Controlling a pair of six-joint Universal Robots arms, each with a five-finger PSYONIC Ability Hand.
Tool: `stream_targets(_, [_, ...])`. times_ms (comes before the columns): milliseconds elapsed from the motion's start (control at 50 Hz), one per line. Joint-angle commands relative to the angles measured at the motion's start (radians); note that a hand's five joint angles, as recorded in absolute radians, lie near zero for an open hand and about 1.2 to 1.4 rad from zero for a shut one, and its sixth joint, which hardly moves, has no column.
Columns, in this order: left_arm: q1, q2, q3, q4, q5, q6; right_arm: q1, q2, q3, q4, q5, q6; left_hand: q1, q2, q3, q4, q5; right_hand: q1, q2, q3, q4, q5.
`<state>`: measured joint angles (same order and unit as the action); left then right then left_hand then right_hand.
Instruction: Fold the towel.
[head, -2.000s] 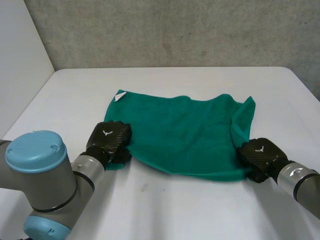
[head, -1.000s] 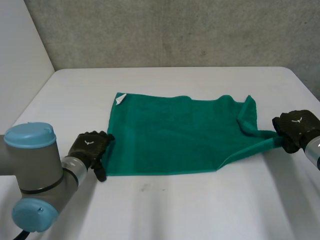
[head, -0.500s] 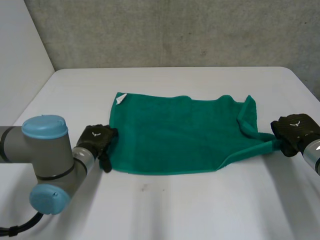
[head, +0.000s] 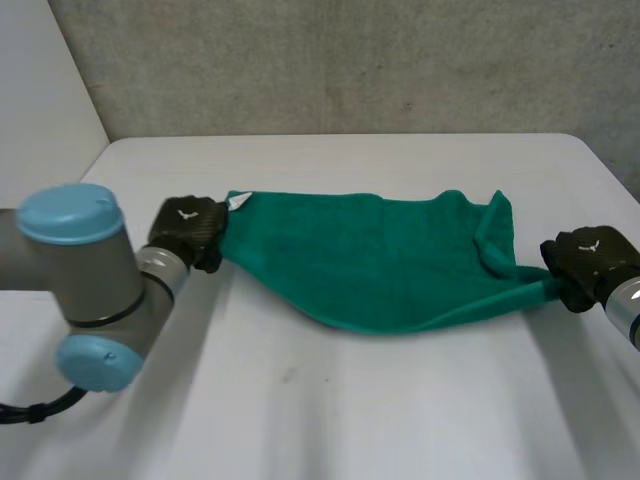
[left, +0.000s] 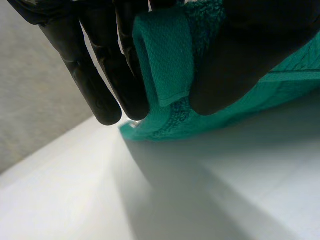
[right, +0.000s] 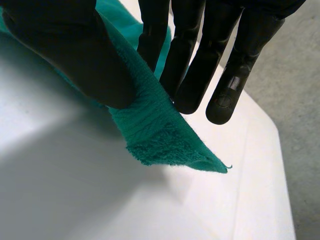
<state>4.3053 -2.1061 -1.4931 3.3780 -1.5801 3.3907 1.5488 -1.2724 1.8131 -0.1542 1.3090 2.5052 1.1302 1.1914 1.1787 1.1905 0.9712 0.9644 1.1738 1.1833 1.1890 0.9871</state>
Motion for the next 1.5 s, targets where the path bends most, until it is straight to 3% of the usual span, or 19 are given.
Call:
stream_targets(20, [0.074, 0.276, -0.199, -0.089, -0.058, 0.016, 0.002, -0.139, -0.011, 0.096, -0.004, -0.038, 0.266, 0.205, 0.218, 0.206, 0.25, 0.432, 0.222, 0.213, 0.207, 0.235])
stream_targets(220, [0.148, 0.527, -0.384, -0.31, -0.054, 0.108, 0.002, -0.304, 0.034, 0.51, 0.007, -0.334, 0.266, 0.205, 0.218, 0.206, 0.25, 0.432, 0.222, 0.213, 0.207, 0.235])
stream_targets(340, [0.163, 0.549, -0.467, -0.341, -0.049, 0.145, 0.014, -0.301, 0.104, 0.575, 0.004, -0.451, 0.266, 0.205, 0.218, 0.206, 0.25, 0.432, 0.222, 0.213, 0.207, 0.235])
stream_targets(420, [0.168, 0.497, -0.466, -0.33, -0.049, 0.145, 0.036, -0.228, 0.118, 0.552, 0.027, -0.482, 0.266, 0.205, 0.218, 0.206, 0.25, 0.432, 0.222, 0.213, 0.207, 0.235])
stream_targets(520, [0.152, 0.316, -0.379, -0.292, -0.05, 0.147, 0.129, -0.063, 0.007, 0.478, 0.113, -0.477, 0.266, 0.205, 0.218, 0.206, 0.25, 0.432, 0.222, 0.213, 0.207, 0.235])
stream_targets(580, [0.145, 0.221, -0.264, -0.287, -0.058, 0.147, 0.172, -0.015, -0.089, 0.449, 0.166, -0.459, 0.266, 0.205, 0.218, 0.206, 0.25, 0.432, 0.222, 0.213, 0.207, 0.235])
stream_targets(660, [0.125, 0.155, -0.038, -0.281, -0.066, 0.141, 0.238, 0.044, -0.364, 0.391, 0.242, -0.367, 0.266, 0.205, 0.218, 0.206, 0.25, 0.432, 0.222, 0.213, 0.207, 0.235])
stream_targets(720, [0.107, 0.141, 0.171, -0.276, -0.073, 0.127, 0.246, 0.047, -0.419, 0.381, 0.245, -0.345, 0.266, 0.205, 0.218, 0.206, 0.25, 0.432, 0.222, 0.213, 0.207, 0.235])
stream_targets(740, [0.105, 0.14, 0.229, -0.269, -0.08, 0.119, 0.266, 0.048, -0.628, 0.321, 0.246, -0.239, 0.266, 0.205, 0.218, 0.206, 0.25, 0.432, 0.222, 0.213, 0.207, 0.235])
stream_targets(860, [0.114, 0.164, 0.504, -0.091, -0.173, -0.059, 0.267, 0.025, -0.842, 0.096, 0.245, -0.027, 0.266, 0.205, 0.218, 0.206, 0.25, 0.432, 0.222, 0.213, 0.207, 0.235])
stream_targets(980, [0.108, 0.222, 0.502, 0.027, -0.205, -0.09, 0.26, -0.08, -0.79, -0.142, 0.242, 0.043, 0.266, 0.205, 0.218, 0.206, 0.25, 0.432, 0.222, 0.213, 0.207, 0.235])
stream_targets(1200, [0.131, 0.21, 0.229, 0.076, -0.193, -0.108, 0.266, -0.074, -0.552, -0.143, 0.168, 0.043, 0.266, 0.205, 0.218, 0.206, 0.25, 0.432, 0.222, 0.213, 0.207, 0.235])
stream_targets(1320, [0.14, 0.1, 0.088, 0.141, -0.15, -0.139, 0.269, 0.063, -0.426, -0.142, 0.127, 0.041, 0.266, 0.205, 0.218, 0.206, 0.25, 0.432, 0.222, 0.213, 0.207, 0.235])
stream_targets(1500, [0.136, -0.09, 0.021, 0.141, -0.115, -0.131, 0.269, 0.353, -0.425, -0.125, 0.136, 0.037, 0.266, 0.205, 0.218, 0.206, 0.25, 0.432, 0.222, 0.213, 0.207, 0.235])
